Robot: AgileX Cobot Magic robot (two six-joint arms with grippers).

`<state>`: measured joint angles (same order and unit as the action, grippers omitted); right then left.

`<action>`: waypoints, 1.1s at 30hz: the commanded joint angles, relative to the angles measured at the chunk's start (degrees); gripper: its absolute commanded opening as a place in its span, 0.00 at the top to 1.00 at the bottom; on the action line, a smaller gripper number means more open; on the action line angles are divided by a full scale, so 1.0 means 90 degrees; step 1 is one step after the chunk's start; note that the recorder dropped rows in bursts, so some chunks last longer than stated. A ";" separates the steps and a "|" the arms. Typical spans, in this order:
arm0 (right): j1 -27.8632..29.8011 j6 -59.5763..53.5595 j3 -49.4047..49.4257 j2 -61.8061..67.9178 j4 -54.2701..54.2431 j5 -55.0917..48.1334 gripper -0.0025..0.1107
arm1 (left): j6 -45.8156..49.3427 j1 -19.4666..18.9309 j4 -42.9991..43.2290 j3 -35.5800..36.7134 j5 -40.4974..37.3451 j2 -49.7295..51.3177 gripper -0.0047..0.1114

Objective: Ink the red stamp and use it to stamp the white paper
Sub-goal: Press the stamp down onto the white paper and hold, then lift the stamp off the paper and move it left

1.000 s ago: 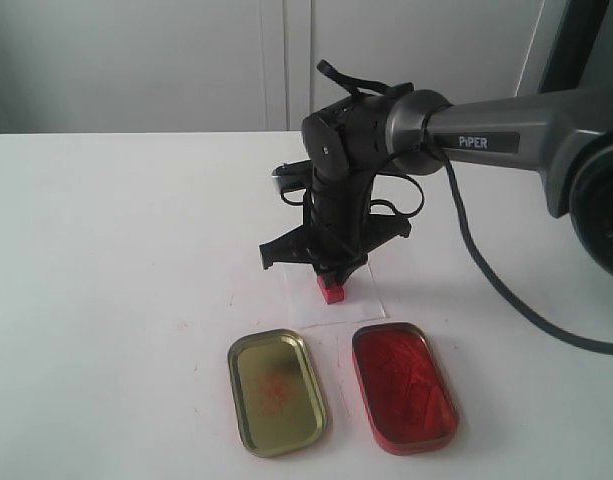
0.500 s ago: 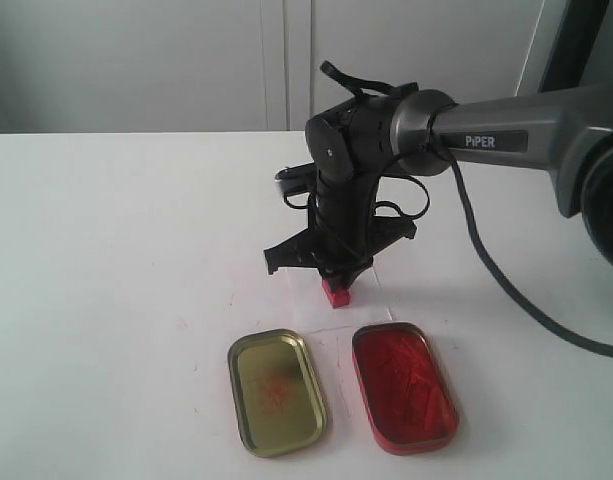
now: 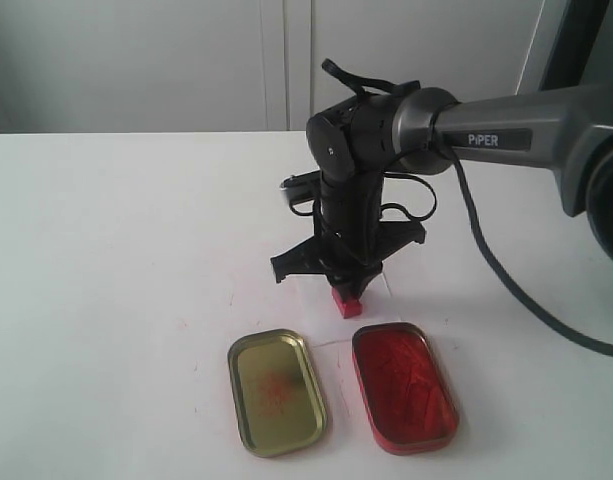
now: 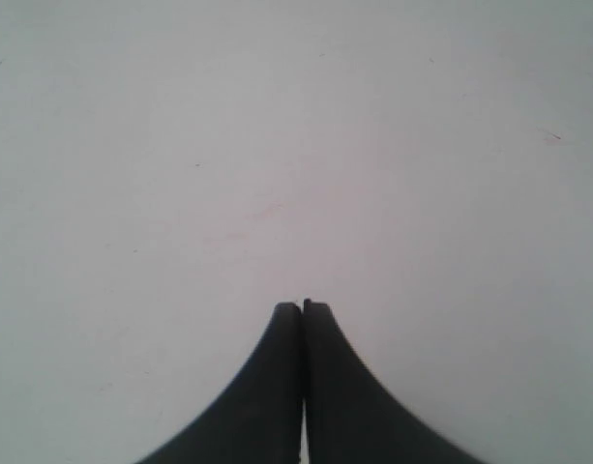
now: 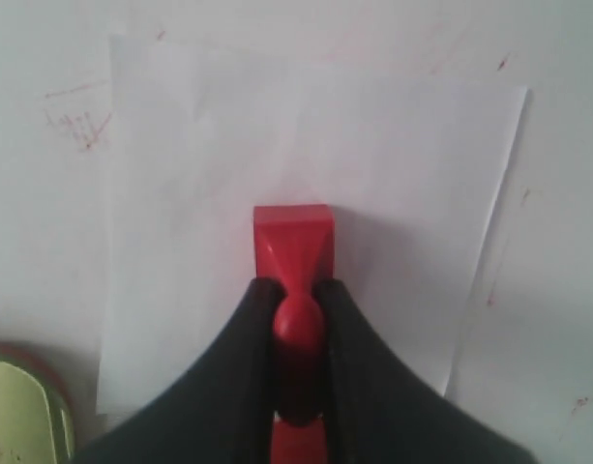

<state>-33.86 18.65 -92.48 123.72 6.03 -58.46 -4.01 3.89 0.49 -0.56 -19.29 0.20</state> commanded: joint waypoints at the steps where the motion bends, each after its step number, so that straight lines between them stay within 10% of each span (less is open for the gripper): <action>1: 0.0029 -0.0081 0.0063 -0.0130 -0.0008 -0.0153 0.98 | -0.0006 -0.0004 -0.0002 0.0062 -0.0091 -0.0022 0.96; 22: 0.0029 -0.0080 0.0063 -0.0812 -0.0084 0.0026 0.98 | -0.0006 -0.0004 -0.0002 0.0062 -0.0091 -0.0022 0.96; 33: 0.0391 -0.1423 0.0063 -0.0812 -0.2256 0.0079 0.98 | -0.0006 -0.0004 -0.0002 0.0062 -0.0091 -0.0022 0.96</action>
<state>-32.18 9.32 -92.13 117.07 -10.42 -57.80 -4.01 3.89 0.49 -0.56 -19.29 0.20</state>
